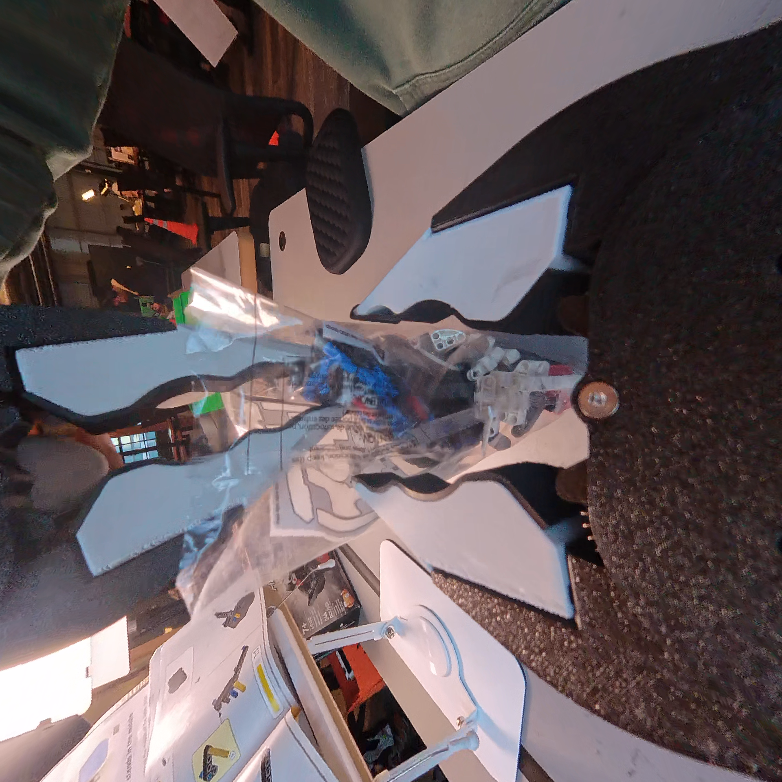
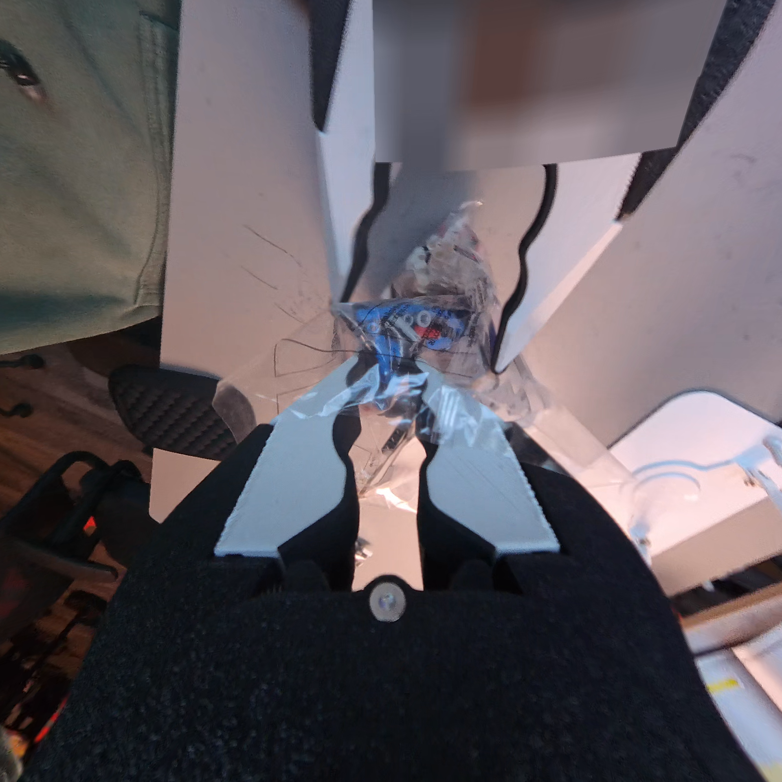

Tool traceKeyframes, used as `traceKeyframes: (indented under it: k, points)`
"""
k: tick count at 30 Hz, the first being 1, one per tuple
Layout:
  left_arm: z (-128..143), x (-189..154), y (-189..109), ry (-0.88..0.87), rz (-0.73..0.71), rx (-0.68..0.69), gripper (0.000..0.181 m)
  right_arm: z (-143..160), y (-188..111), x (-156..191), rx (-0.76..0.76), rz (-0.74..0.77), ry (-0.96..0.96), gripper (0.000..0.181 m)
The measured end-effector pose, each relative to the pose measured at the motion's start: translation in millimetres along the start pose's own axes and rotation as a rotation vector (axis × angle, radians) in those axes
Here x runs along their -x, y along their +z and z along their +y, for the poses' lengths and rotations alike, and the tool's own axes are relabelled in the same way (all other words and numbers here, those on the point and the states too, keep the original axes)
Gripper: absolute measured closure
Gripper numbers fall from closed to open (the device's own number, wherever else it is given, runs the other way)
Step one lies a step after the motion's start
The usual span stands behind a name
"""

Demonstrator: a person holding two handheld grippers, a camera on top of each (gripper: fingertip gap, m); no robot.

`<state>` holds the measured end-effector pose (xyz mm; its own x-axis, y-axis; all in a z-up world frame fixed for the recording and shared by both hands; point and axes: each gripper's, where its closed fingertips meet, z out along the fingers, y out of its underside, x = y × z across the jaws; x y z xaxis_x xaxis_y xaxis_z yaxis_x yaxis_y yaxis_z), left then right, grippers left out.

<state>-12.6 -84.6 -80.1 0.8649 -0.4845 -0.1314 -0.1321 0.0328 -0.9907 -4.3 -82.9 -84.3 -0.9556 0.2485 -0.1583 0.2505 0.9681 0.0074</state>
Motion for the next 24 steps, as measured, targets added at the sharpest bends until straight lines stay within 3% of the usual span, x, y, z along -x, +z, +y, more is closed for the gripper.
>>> traceKeyframes:
  k: [3, 6, 10, 14, 19, 24]
  points:
    - [-1.2, -4.8, 2.6, 0.041, -0.007, 0.013, 0.115, -1.7, 1.5, 8.8, -0.014, -0.055, -0.018, 0.163]
    - [2.2, -3.7, 6.5, 0.055, -0.031, 0.038, 0.111, -2.7, 4.1, -5.7, -0.029, -0.001, -0.006, 0.164]
    - [7.5, 15.3, 3.1, 0.042, -0.141, 0.073, 0.134, -5.7, 5.2, -25.3, -0.060, 0.123, 0.017, 0.162]
    - [8.3, 21.3, -0.1, -0.055, -0.127, 0.055, 0.149, -5.8, -13.7, -34.5, -0.121, 0.268, -0.003, 0.158]
    - [6.2, 22.2, -0.9, -0.125, -0.110, 0.040, 0.152, 6.2, -32.3, -32.6, -0.085, 0.424, -0.088, 0.143]
    - [4.7, 17.2, 0.0, -0.145, -0.066, 0.026, 0.154, 17.0, -31.4, -24.0, 0.015, 0.436, -0.161, 0.141]
